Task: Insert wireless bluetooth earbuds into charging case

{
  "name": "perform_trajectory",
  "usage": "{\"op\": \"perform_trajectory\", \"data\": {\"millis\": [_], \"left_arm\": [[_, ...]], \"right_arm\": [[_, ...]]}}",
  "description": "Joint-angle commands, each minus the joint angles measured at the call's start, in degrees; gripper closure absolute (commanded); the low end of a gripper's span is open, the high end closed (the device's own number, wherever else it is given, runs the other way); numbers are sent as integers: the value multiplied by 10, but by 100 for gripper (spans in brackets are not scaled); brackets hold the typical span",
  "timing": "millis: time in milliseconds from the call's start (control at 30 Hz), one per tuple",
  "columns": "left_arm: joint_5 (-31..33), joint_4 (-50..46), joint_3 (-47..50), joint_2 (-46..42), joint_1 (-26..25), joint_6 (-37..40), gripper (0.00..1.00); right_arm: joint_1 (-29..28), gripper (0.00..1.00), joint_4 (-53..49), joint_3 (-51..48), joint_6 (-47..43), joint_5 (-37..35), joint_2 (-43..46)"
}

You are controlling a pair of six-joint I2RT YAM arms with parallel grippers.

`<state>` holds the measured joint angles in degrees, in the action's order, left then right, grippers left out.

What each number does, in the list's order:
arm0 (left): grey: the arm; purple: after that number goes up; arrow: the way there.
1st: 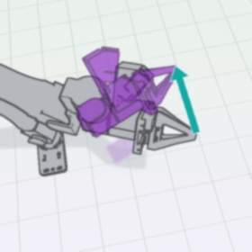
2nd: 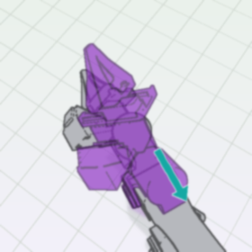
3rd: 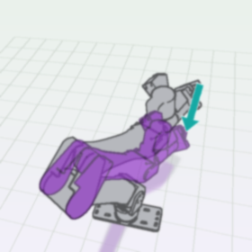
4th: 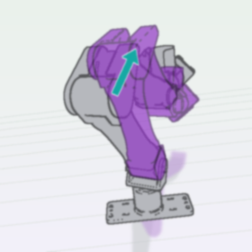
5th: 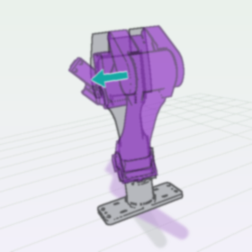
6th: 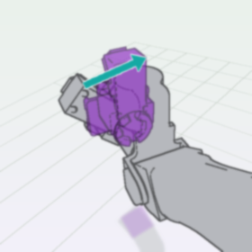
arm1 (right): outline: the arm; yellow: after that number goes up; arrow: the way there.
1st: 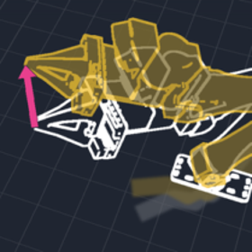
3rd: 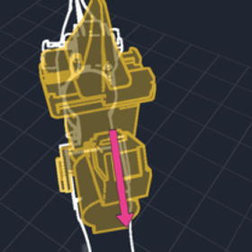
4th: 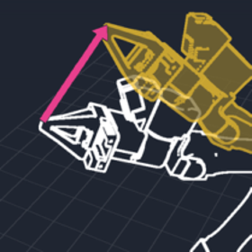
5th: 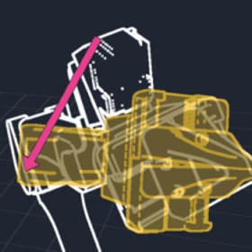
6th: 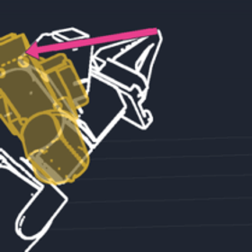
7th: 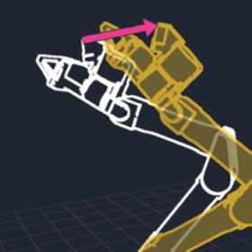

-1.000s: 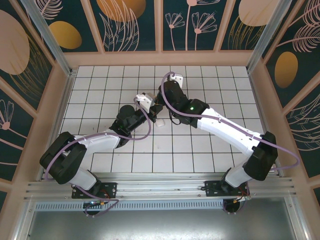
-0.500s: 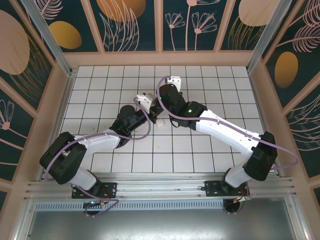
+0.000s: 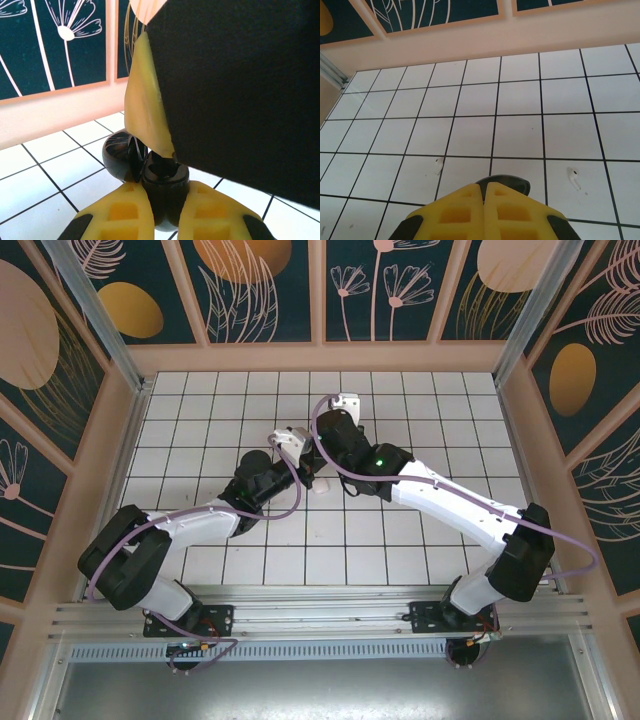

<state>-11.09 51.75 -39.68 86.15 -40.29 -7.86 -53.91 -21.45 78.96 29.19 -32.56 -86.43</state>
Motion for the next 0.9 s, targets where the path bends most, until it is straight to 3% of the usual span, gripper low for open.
{"op": "perform_trajectory", "data": {"millis": [0,867], "left_arm": [[3,52,-33,-23,0,-14,100],[3,55,-21,-51,0,-10,100]], "right_arm": [[-10,100,-65,-16,37,41,-3],[-10,86,-115,27,122,79,2]]}}
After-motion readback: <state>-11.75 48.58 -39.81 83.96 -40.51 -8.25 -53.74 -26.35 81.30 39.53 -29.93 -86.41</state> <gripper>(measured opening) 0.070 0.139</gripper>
